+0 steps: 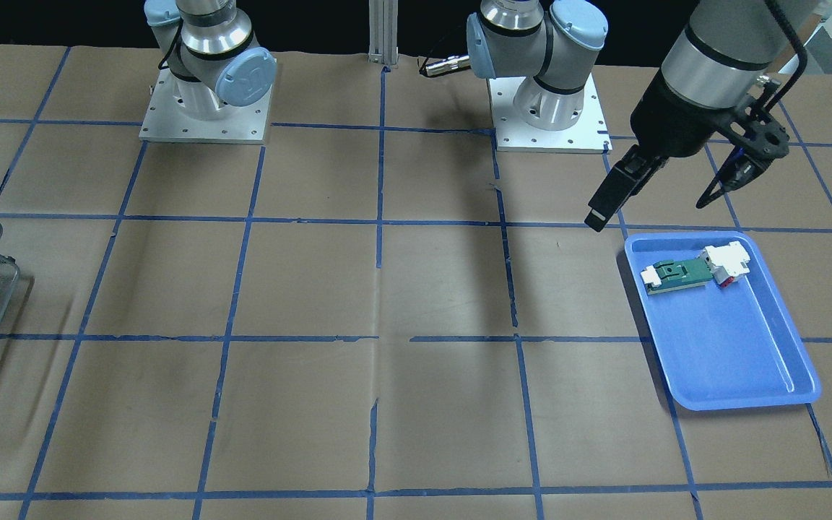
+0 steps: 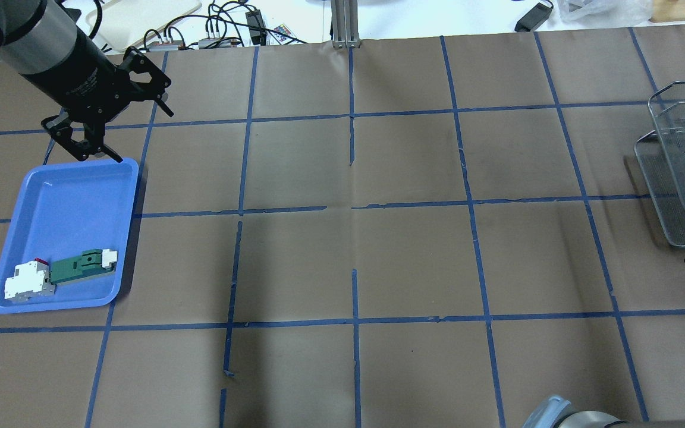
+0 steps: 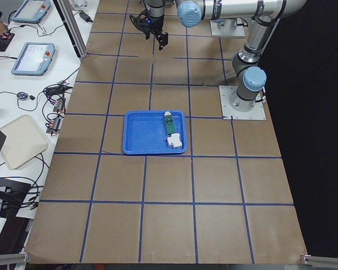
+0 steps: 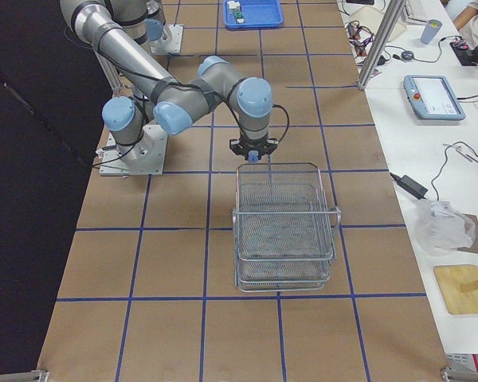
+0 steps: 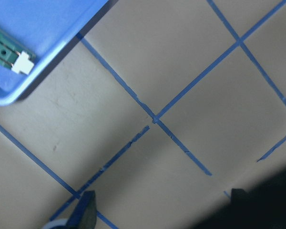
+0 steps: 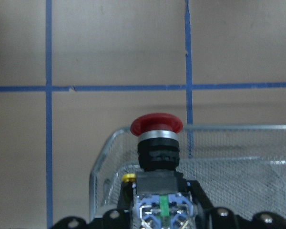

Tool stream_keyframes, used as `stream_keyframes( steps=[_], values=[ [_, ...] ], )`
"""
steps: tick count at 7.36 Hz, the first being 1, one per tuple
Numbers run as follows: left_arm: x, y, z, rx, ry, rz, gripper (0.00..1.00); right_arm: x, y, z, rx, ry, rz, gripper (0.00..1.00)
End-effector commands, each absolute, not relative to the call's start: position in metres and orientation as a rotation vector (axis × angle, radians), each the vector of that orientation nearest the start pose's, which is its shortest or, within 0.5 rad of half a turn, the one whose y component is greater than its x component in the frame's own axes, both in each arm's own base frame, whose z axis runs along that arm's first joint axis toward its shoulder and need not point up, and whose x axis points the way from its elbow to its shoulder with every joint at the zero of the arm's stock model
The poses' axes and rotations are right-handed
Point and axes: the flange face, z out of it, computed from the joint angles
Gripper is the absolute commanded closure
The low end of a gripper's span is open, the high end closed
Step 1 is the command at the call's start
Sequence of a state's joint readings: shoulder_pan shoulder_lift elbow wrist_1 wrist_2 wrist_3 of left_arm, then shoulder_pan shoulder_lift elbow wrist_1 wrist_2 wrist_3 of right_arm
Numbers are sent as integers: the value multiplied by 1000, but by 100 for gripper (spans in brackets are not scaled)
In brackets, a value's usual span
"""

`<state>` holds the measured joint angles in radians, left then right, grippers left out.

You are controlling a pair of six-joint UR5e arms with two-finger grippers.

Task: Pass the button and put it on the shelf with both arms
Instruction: 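Release the button onto the rack with the right gripper while the left withdraws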

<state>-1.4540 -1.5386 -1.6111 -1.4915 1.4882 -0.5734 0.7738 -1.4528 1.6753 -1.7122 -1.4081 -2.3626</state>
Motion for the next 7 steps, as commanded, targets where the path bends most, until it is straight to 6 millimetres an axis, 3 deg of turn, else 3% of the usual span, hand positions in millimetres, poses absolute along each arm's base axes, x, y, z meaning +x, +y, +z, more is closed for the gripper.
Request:
stream_keyframes(
  steps=[1, 2, 3, 4, 5, 6, 7],
  values=[
    [-87, -489, 489, -780, 3129, -87, 0, -327, -492, 365, -2105, 2186, -259, 100],
    [-86, -491, 480, -778, 3126, -55, 0, -330, -493, 359, -2092, 2183, -249, 88],
    [-86, -496, 466, -763, 3134, -23, 0, -328, -491, 358, -2067, 2190, -259, 1],
    [-88, -485, 474, -674, 3155, -53, 0, -327, -491, 358, -2054, 2201, -258, 0],
    [-90, -482, 472, -398, 3200, -40, 0, -323, -490, 361, -2041, 2209, -251, 0],
    [-90, -481, 475, -239, 3210, -51, 0, -314, -486, 376, -1988, 2268, -251, 0],
    [-90, -474, 474, -204, 3204, -10, 0, -283, -480, 407, -1879, 2334, -240, 0]
  ],
)
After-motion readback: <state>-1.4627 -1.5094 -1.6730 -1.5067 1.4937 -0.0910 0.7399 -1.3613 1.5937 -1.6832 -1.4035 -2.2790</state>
